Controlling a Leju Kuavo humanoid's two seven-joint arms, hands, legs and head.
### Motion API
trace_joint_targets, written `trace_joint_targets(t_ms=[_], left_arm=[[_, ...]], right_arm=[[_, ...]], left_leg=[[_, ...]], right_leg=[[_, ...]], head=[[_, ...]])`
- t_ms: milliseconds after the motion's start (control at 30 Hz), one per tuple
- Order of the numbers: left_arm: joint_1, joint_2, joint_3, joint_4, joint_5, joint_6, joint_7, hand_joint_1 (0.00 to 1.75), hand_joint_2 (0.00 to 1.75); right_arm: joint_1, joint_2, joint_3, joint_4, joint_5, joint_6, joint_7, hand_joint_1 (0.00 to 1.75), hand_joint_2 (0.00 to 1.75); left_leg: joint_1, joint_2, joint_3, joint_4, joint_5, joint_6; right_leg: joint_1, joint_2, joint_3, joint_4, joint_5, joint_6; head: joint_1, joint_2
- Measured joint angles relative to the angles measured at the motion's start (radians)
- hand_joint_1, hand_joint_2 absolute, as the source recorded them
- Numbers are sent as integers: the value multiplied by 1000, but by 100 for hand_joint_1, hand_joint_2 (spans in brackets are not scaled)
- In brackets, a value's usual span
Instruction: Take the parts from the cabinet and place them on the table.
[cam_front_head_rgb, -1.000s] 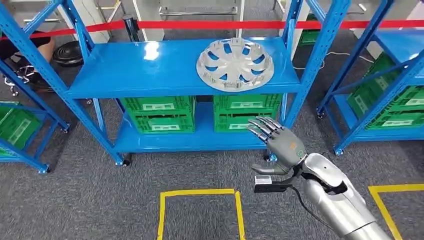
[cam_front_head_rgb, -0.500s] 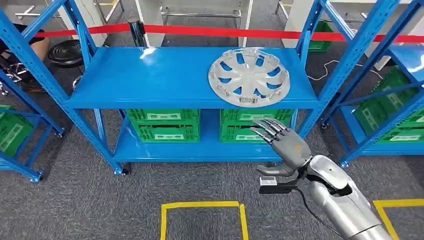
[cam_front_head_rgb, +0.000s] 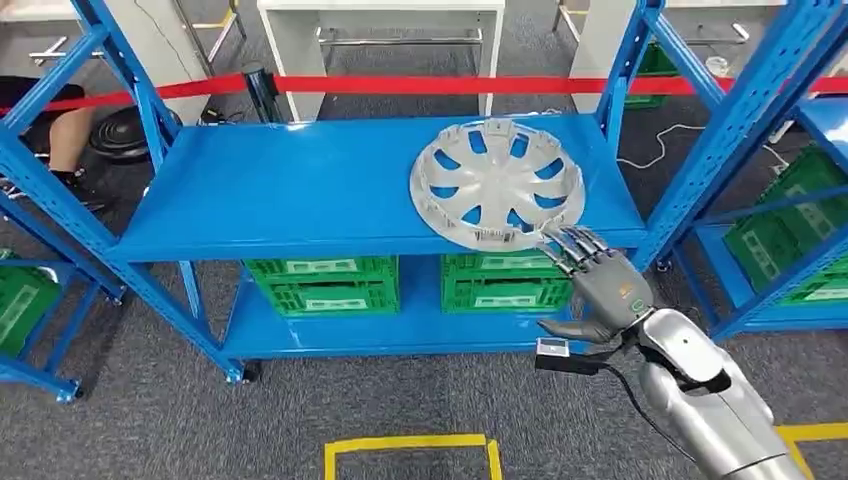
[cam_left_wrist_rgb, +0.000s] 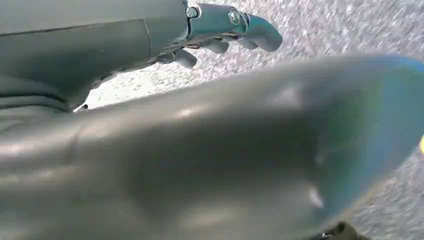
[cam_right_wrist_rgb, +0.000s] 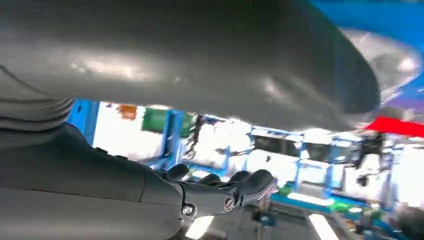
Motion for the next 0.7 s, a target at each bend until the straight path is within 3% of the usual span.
trace_joint_targets(t_ms=[67, 100, 133, 167, 233, 267, 300, 333, 367, 400, 433, 467, 500, 533, 567, 600, 633, 667, 700], left_arm=[[5, 0, 0, 3, 0, 0, 0, 0, 0], [3, 0, 1, 3, 0, 1, 0, 0, 0], [2, 0, 1, 3, 0, 1, 0, 0, 0], [4, -1, 1, 3, 0, 2, 0, 0, 0], [2, -4, 1, 3, 0, 2, -1, 0, 0], [2, -4, 1, 3, 0, 2, -2, 0, 0], [0, -4, 1, 3, 0, 3, -2, 0, 0], [0, -3, 1, 3, 0, 3, -1, 0, 0], [-1, -3, 1, 3, 0, 3, -1, 0, 0], [0, -4, 1, 3, 0, 3, -1, 0, 0], [0, -4, 1, 3, 0, 3, -1, 0, 0], [1, -4, 1, 3, 0, 3, 1, 0, 0], [1, -5, 2, 3, 0, 3, 3, 0, 0], [0, -5, 2, 3, 0, 3, 4, 0, 0], [1, -6, 2, 3, 0, 2, 5, 0, 0], [-2, -7, 2, 4, 0, 2, 5, 0, 0], [-5, -7, 2, 3, 0, 2, 4, 0, 0], [-5, -6, 2, 2, 1, 2, 3, 0, 0], [-5, -7, 2, 2, 0, 2, 4, 0, 0]], right_arm=[[2, -5, -15, 0, 16, -12, 19, 0, 0], [8, -6, -21, 1, 20, -14, 24, 0, 0], [10, -10, -31, 1, 25, -16, 28, 0, 0], [14, -10, -43, 2, 30, -21, 31, 0, 0], [22, -10, -65, 2, 54, -26, 41, 0, 0], [27, -10, -76, 2, 66, -29, 46, 0, 0], [32, -9, -87, 2, 75, -29, 50, 0, 0], [38, -9, -94, 3, 81, -29, 54, 0, 0], [46, -9, -102, 3, 85, -29, 56, 0, 0], [54, -8, -107, 3, 87, -29, 56, 0, 0], [61, -8, -112, 3, 89, -29, 56, 0, 0], [65, -7, -118, 3, 89, -29, 56, 0, 0], [67, -6, -123, 4, 90, -29, 56, 0, 0], [67, -5, -129, 5, 91, -29, 55, 0, 0], [67, -3, -133, 6, 93, -29, 54, 0, 0], [68, -1, -138, 11, 95, -28, 51, 0, 0], [68, 0, -140, 14, 95, -26, 43, 0, 0], [68, 3, -144, 14, 94, -28, 36, 0, 0], [65, 5, -145, 14, 92, -28, 34, 0, 0]], left_leg=[[4, 2, 8, -140, 178, -1], [2, 11, 14, -139, 180, 8], [-2, 8, 27, -140, 179, 15], [2, 8, 29, -147, 175, 24], [4, 6, 55, -151, 170, 44], [3, 6, 69, -153, 161, 52], [2, 4, 77, -153, 152, 57], [1, 2, 85, -153, 143, 59], [-2, 1, 96, -154, 132, 62], [-4, 0, 109, -153, 120, 63], [-7, -2, 124, -153, 109, 63], [-10, -2, 141, -153, 98, 62], [-13, -3, 160, -153, 85, 61], [-15, -3, 176, -154, 73, 61], [-15, -2, 173, -155, 61, 60], [-18, -5, 195, -153, 44, 54], [-18, -6, 193, -158, 31, 48], [-17, -5, 220, -147, 35, 41], [-16, -4, 227, -144, 37, 33]], right_leg=[[-1, 1, 20, 4, -28, 14], [3, 3, 29, 1, -40, 23], [4, 2, 34, -10, -53, 31], [3, 4, 51, 1, -40, 40], [0, 0, 39, 25, -30, 47], [0, -3, 13, 84, -22, 50], [0, -6, -40, 164, -31, 52], [2, -6, -87, 223, -56, 54], [3, -7, -132, 269, -99, 55], [4, -7, -165, 292, -138, 54], [4, -7, -185, 283, -150, 51], [5, -7, -187, 242, -132, 48], [8, -7, -177, 174, -80, 42], [11, -8, -162, 93, 0, 32], [16, -10, -157, 34, 99, 21], [25, -13, -158, 36, 74, 21], [27, -12, -146, 35, 62, 21], [27, -8, -138, 24, 64, 18], [26, -6, -125, 24, 59, 8]], head=[[-4, 0], [-7, 0], [-3, 0], [-3, 0], [-2, 0], [0, 0], [1, 0], [2, 0], [2, 0], [2, 0], [2, 0], [3, 0], [3, 0], [3, 0], [2, 0], [0, 0], [3, 0], [3, 0], [4, 0]])
